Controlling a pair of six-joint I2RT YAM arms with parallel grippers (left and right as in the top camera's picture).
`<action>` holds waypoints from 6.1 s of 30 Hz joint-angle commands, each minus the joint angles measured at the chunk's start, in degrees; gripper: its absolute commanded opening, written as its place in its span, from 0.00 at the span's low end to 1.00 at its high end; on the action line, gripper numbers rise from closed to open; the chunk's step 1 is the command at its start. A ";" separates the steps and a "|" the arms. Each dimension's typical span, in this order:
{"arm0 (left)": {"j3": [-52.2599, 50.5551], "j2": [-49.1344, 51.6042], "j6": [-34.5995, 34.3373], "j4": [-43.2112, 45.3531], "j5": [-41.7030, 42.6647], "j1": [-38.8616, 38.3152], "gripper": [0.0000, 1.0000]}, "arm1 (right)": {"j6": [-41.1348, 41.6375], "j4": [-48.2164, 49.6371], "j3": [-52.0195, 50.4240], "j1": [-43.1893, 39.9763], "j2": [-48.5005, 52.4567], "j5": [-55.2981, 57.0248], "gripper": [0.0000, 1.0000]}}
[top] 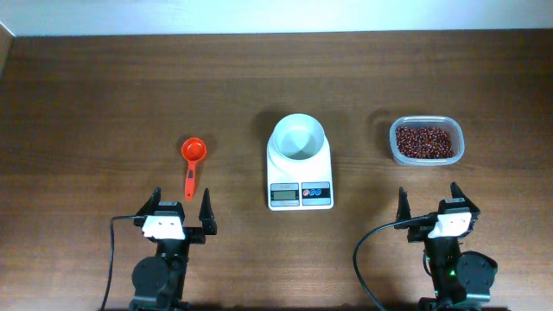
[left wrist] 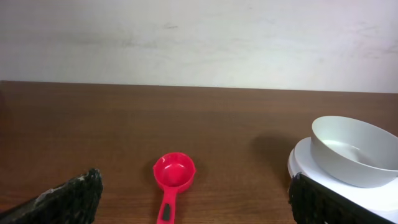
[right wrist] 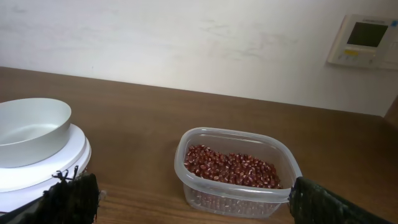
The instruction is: Scoop item into bowl and weigh 50g on scale
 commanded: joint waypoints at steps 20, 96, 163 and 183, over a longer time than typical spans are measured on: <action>-0.04 -0.33 1.31 -0.46 0.66 0.37 0.99 | 0.46 -0.24 -0.28 0.26 -0.22 -0.35 0.99; 91.49 101.04 -11.13 -54.01 0.57 0.37 0.92 | 2.36 -53.24 84.35 0.26 95.84 -9.92 0.99; 66.60 87.30 -24.28 -24.41 22.16 5.27 0.00 | 2.40 -52.63 84.35 0.26 95.84 -9.94 0.99; 67.08 74.51 -86.82 -14.82 50.10 5.27 0.00 | 25.42 -39.98 84.94 17.62 79.67 -28.79 0.53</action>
